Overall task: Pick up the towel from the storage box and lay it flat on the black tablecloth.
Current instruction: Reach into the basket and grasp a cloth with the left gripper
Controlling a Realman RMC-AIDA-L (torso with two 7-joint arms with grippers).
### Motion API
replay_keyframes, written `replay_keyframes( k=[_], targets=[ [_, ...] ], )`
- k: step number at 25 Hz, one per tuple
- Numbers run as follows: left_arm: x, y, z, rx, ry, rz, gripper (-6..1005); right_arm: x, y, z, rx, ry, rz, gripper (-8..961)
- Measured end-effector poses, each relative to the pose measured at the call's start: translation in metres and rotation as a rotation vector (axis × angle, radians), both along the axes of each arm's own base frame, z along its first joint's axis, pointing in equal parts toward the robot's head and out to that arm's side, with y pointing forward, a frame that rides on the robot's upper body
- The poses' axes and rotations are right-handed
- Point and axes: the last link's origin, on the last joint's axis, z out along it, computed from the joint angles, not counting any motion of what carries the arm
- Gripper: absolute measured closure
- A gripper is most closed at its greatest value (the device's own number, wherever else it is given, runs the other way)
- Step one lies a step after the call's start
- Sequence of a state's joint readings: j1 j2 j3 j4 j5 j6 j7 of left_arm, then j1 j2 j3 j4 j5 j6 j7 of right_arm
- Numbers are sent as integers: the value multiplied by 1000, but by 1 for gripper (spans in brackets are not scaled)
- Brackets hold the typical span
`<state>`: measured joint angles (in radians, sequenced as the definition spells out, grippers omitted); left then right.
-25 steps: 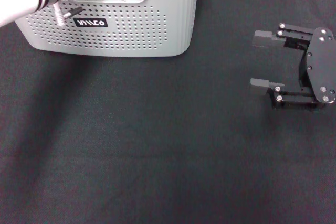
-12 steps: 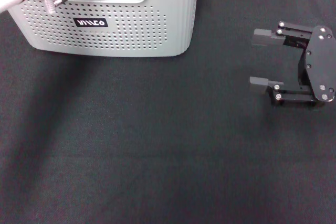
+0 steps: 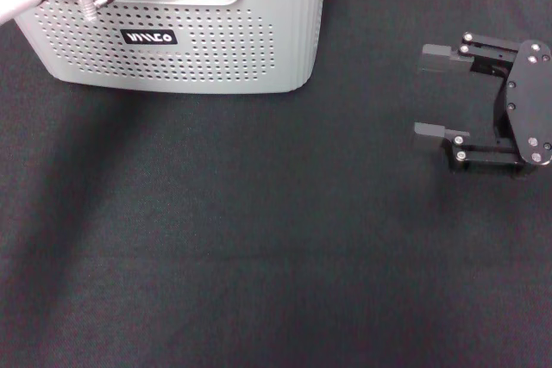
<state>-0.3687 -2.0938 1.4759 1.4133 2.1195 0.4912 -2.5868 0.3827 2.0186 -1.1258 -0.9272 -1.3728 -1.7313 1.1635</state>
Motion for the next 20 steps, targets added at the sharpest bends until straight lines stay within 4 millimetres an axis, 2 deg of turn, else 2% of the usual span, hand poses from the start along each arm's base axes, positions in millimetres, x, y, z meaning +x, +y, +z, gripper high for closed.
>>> replay_keyframes(
  k=[4,10,18,20],
  targets=[
    [-4,1,-3,-8,1,11,889,0,1,-1,-2,1,1,230],
    [-8,8,-11,-31,8,31,837,0,1,-1,-1,1,3,230],
    [-6,12,-14,-42,6,28,772,0,0,-1,-1,1,1,231],
    [-3,12,-13,-38,-2,22,706,1,0,-1,-1,1,0,231]
  ],
)
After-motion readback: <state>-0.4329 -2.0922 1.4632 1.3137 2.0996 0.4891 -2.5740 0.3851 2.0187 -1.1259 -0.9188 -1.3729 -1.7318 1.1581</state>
